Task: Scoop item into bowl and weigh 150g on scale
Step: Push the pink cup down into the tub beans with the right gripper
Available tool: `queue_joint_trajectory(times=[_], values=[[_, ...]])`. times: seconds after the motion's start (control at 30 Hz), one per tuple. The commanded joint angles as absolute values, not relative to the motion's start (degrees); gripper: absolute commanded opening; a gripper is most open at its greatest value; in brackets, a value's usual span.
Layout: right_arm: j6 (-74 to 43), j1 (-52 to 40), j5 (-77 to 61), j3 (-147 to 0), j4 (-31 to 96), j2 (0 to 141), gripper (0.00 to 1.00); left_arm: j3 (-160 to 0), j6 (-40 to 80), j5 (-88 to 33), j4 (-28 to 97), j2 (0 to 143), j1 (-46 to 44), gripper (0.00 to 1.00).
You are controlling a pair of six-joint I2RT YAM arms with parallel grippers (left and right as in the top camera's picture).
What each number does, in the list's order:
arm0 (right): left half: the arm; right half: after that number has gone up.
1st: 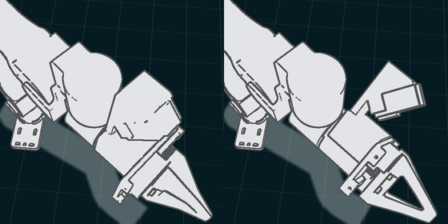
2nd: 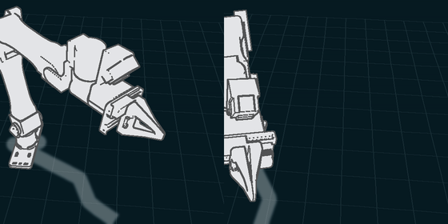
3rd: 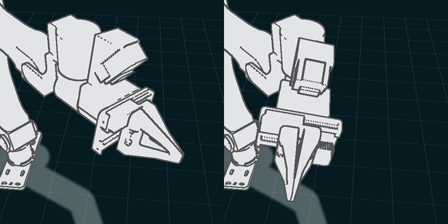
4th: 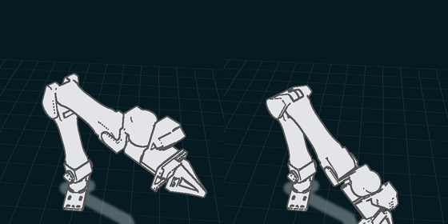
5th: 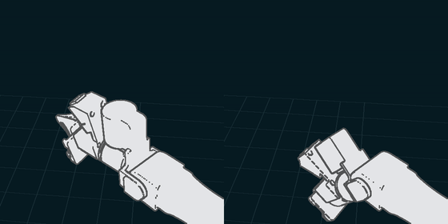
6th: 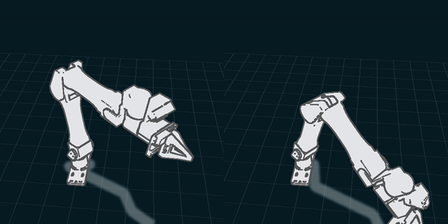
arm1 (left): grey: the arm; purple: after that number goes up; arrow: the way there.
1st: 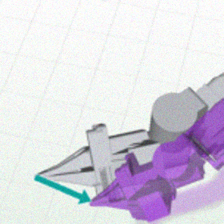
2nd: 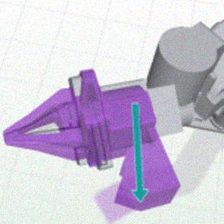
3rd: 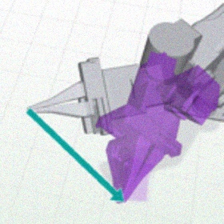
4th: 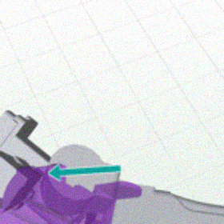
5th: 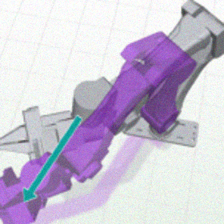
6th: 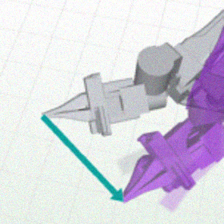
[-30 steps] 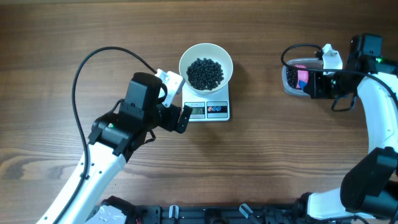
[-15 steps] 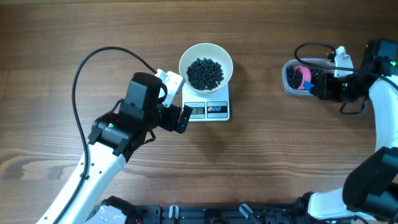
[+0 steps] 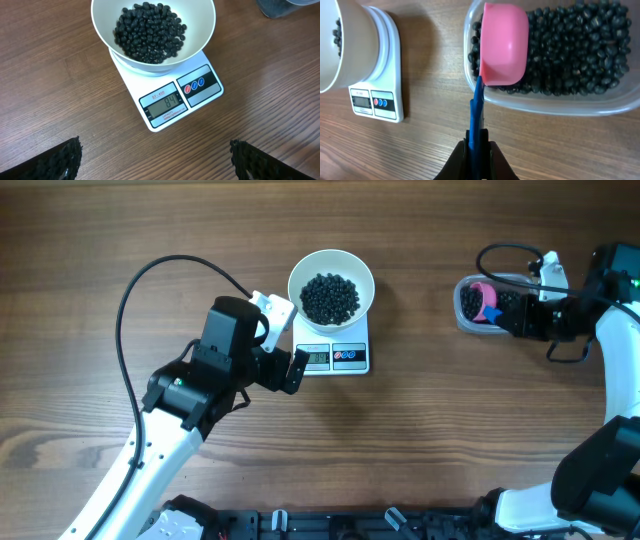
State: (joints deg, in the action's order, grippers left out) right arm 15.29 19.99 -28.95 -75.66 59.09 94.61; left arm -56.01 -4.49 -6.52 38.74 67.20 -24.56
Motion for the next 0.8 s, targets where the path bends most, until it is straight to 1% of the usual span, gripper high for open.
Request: queue_joint_trajectory(times=[0.0, 0.17, 0.4, 0.6, 0.77], values=[[14.8, 20.0, -32.7, -76.1, 58.5, 95.0, 0.04, -57.0, -5.6, -6.6, 38.6, 67.5, -24.3, 1.0], [12.8, 20.0, -29.6, -76.1, 58.3, 95.4, 0.04, -57.0, -5.6, -6.6, 38.6, 67.5, -24.3, 1.0], [11.8, 20.0, -29.5, -76.1, 58.2, 95.4, 0.04, -57.0, -5.6, -6.6, 38.6, 67.5, -24.3, 1.0], [8.0, 20.3, -30.7, -76.1, 57.7, 95.4, 0.04, -57.0, -5.6, -6.6, 38.6, 67.5, -24.3, 1.0], [5.2, 22.7, -33.6, -76.1, 57.7, 95.4, 0.04, -57.0, -5.6, -6.6, 38.6, 67.5, -24.3, 1.0]])
